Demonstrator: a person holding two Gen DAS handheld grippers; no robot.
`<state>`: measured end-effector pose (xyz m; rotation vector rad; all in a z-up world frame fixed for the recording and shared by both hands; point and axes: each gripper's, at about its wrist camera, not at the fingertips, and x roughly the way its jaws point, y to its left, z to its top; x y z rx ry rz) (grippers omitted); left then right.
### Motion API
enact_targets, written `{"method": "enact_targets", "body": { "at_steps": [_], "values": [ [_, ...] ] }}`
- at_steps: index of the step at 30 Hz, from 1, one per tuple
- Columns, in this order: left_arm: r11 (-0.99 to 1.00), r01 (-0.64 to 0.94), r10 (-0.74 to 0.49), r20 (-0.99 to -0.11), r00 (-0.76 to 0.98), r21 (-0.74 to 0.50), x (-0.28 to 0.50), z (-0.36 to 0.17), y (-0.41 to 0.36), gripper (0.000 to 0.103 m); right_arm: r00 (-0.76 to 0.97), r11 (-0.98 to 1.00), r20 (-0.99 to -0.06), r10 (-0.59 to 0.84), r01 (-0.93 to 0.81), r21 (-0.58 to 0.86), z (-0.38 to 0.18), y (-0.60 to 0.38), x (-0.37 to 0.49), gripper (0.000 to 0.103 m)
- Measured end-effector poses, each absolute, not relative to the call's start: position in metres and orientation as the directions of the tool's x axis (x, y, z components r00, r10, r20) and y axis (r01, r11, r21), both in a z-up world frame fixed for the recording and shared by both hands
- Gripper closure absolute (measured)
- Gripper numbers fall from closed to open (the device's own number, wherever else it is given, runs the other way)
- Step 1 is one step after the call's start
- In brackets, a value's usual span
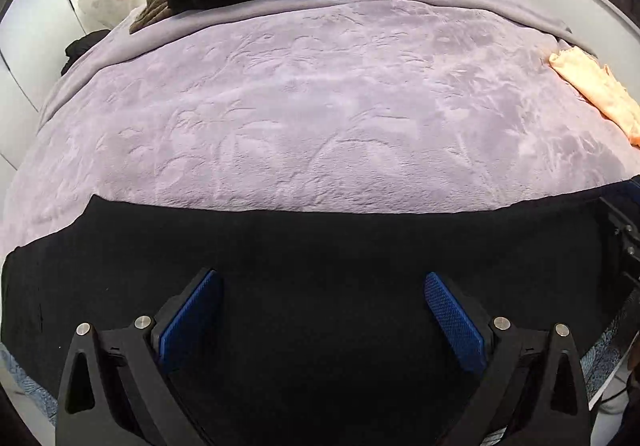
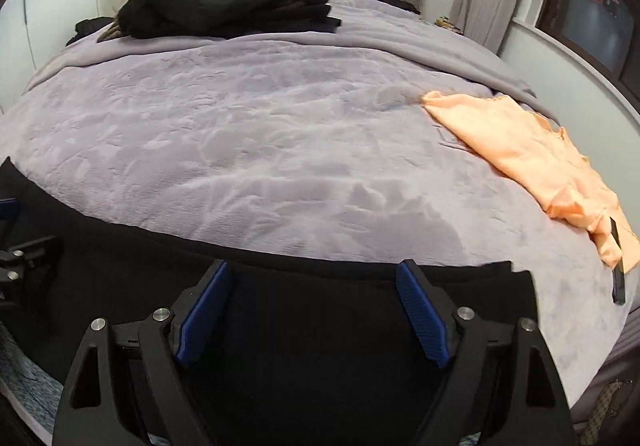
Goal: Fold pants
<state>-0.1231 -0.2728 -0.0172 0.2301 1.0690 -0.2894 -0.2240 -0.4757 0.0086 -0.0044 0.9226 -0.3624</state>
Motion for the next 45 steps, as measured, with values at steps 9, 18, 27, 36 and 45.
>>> {"method": "enact_targets", "body": {
  "at_steps": [9,18,27,36,45],
  "values": [
    [0.974,0.195,-0.001,-0.865,0.501,0.112,-0.128,-0.011,-0.209,0.001,0.508,0.883,-0.763,-0.4,0.436,-0.173,0.023,-0.488,-0.25,0.015],
    [0.96,0.253,-0.034,-0.854,0.52,0.116,-0.158,-0.008,-0.221,0.001,0.619,0.998,-0.783,-0.065,0.049,-0.044,0.022,-0.347,-0.242,0.015],
    [0.958,0.264,-0.049,-0.848,0.528,0.109,-0.162,-0.018,-0.206,0.001,0.562,0.995,-0.825,-0.066,0.097,-0.013,-0.007,-0.368,-0.247,0.0],
    [0.981,0.159,0.006,-0.834,0.552,0.113,-0.146,-0.008,-0.145,0.001,0.561,0.98,-0.814,-0.151,0.193,-0.049,-0.01,-0.4,-0.267,0.0],
    [0.993,0.081,0.031,-0.871,0.49,0.081,-0.056,-0.014,-0.123,0.001,0.554,0.963,-0.808,-0.2,0.263,-0.058,-0.012,-0.395,-0.263,0.0]
  ]
}}
